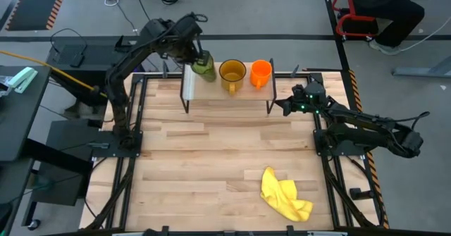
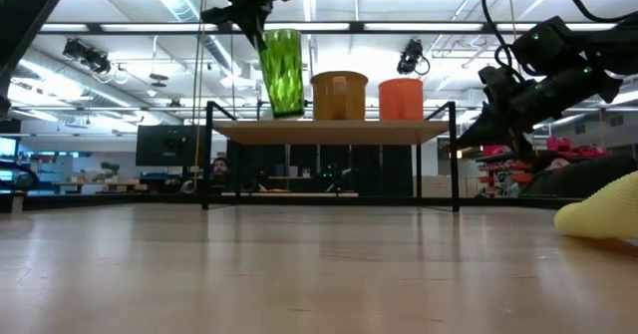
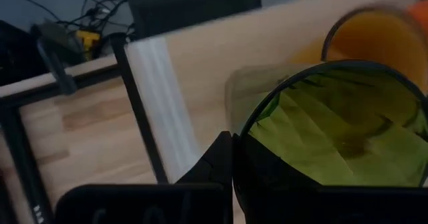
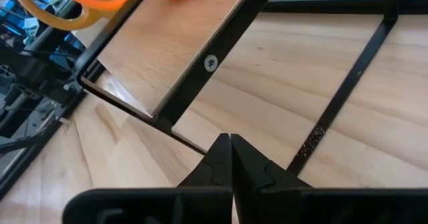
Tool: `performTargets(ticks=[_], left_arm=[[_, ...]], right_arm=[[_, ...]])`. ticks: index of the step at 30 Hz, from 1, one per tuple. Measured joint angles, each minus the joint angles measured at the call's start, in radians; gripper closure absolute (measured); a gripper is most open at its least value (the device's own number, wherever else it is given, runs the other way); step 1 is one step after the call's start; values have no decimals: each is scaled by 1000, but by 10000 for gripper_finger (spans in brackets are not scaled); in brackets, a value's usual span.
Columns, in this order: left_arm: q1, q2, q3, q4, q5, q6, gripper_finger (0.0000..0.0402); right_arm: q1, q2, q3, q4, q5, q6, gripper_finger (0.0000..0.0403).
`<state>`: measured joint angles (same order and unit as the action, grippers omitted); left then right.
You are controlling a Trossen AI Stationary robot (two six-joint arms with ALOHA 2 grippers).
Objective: Stack small to large cups/mugs on shelf
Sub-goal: Put the green cup on the shelf
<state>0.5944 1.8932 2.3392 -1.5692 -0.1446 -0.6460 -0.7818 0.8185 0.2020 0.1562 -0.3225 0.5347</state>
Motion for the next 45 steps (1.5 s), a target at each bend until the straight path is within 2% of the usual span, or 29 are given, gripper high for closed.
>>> performTargets(ticks=[6, 14, 45], left_arm=[[52, 12, 6, -1, 32, 2, 390], [64, 11, -4, -2, 73, 3, 390], [30, 24, -30, 0, 47, 11, 390]], right_arm=[[0, 0, 0, -7, 0, -15, 403], [0, 0, 0, -7, 0, -25, 403], [0, 0, 1, -10, -2, -48, 403]])
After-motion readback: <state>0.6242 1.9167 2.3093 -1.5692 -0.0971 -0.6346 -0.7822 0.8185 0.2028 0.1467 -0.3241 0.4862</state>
